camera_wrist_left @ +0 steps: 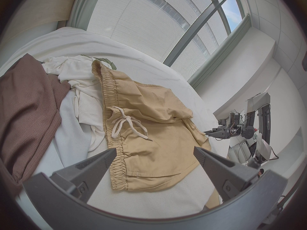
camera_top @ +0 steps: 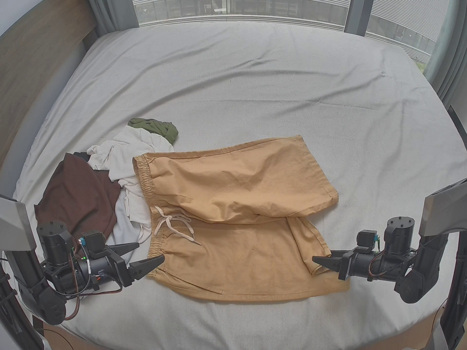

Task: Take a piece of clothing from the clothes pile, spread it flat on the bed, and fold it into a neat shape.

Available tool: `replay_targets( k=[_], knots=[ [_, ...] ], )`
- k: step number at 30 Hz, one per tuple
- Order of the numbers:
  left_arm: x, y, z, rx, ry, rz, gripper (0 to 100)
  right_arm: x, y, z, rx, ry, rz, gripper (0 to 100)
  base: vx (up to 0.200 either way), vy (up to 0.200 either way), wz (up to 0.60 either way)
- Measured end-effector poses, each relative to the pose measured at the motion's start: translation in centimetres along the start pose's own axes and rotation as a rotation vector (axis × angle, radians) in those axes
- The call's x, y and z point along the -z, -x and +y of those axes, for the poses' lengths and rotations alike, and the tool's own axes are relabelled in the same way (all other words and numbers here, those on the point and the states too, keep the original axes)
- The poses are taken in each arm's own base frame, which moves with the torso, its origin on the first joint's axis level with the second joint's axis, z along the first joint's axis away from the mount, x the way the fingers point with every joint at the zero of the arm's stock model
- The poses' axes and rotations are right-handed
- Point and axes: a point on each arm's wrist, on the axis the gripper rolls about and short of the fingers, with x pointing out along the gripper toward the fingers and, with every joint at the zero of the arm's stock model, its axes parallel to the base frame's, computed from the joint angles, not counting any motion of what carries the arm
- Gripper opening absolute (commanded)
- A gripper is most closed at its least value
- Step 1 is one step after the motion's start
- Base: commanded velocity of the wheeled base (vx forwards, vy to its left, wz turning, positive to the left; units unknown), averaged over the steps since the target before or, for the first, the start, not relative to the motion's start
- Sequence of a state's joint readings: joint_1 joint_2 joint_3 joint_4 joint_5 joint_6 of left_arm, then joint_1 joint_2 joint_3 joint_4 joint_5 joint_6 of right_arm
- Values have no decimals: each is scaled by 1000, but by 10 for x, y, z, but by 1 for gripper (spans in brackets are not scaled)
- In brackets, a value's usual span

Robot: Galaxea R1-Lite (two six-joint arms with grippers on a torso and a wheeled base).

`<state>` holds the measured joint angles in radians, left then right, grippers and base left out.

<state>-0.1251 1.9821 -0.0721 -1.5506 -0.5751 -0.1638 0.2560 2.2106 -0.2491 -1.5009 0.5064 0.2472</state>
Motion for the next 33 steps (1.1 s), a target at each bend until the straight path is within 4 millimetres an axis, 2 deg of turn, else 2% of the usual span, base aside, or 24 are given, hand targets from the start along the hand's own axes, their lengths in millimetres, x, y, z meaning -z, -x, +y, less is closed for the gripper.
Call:
replay_targets(
  k=[8, 19, 33],
  knots=[
    [0, 0, -1, 2, 0, 3, 100, -1, -2, -5, 14, -3, -10, 0, 0, 0, 0],
    [1, -2, -3, 14, -4, 8, 100, -30, 5, -30, 82, 11, -140, 0, 0, 0, 0],
    [4, -1, -5, 17, 3, 22, 100, -45, -3, -49, 154, 26, -220, 0, 0, 0, 0]
  ],
)
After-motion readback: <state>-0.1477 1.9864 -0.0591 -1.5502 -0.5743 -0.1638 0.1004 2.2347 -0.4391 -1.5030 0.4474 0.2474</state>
